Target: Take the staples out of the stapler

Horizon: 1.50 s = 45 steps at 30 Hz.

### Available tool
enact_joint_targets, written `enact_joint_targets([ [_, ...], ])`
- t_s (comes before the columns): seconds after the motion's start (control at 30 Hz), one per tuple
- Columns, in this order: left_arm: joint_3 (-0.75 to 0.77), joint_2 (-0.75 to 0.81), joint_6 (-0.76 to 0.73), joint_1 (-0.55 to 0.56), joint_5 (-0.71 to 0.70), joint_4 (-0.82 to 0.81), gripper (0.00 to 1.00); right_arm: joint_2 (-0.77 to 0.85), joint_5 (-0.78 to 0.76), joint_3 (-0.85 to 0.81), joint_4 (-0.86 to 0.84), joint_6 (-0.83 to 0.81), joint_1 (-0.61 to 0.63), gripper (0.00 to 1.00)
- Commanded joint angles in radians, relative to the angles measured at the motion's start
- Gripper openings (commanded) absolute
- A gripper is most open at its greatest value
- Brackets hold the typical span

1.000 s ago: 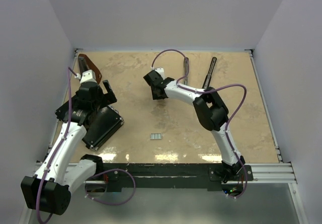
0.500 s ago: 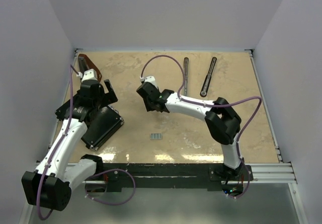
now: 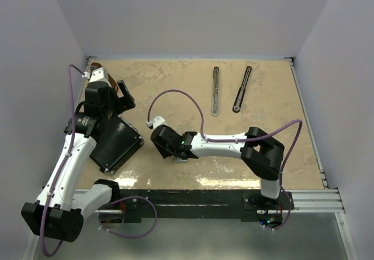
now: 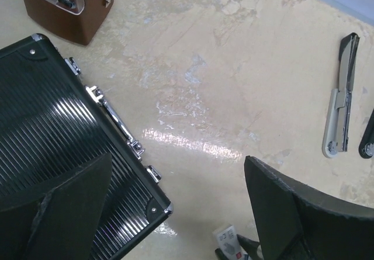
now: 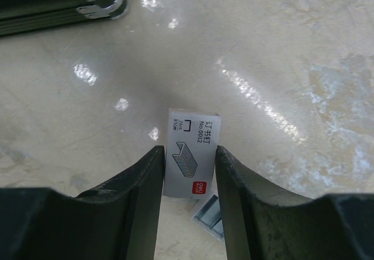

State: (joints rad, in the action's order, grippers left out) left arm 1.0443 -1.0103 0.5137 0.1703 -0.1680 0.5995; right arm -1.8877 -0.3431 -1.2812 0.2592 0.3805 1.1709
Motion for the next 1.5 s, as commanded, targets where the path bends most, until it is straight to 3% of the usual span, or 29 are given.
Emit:
enact_joint_targets([
  [0.0,0.056,0.021,0.011,-0.008,0.028,0.017,1.00,0.018,0.036,0.028,-0.126,-0.072,0.033,0.44],
  [0.13,0.037,0.026,0.005,-0.008,0.032,0.022,1.00,0.022,0.026,0.040,-0.132,-0.088,0.049,0.48],
  [0.23,0.010,0.053,-0.007,-0.008,-0.010,0.020,1.00,0.041,0.035,0.048,-0.126,-0.104,0.049,0.62],
  [0.4,-0.039,0.085,-0.078,-0.008,0.044,0.010,0.99,0.117,0.035,0.095,-0.100,-0.143,0.049,0.69],
  [0.53,-0.067,0.065,-0.110,-0.008,0.096,0.003,0.97,0.209,0.096,0.154,-0.089,-0.213,0.049,0.71],
  [0.77,-0.090,-0.022,-0.150,0.003,0.255,-0.032,0.87,0.237,0.190,0.220,-0.034,-0.279,0.023,0.71],
  [0.97,-0.058,-0.137,-0.147,0.035,0.260,-0.053,0.83,0.283,0.341,0.281,-0.061,-0.299,-0.082,0.71],
  [1.47,-0.013,-0.241,-0.112,0.032,0.236,-0.090,0.83,0.193,0.357,0.284,-0.057,-0.354,-0.089,0.72],
])
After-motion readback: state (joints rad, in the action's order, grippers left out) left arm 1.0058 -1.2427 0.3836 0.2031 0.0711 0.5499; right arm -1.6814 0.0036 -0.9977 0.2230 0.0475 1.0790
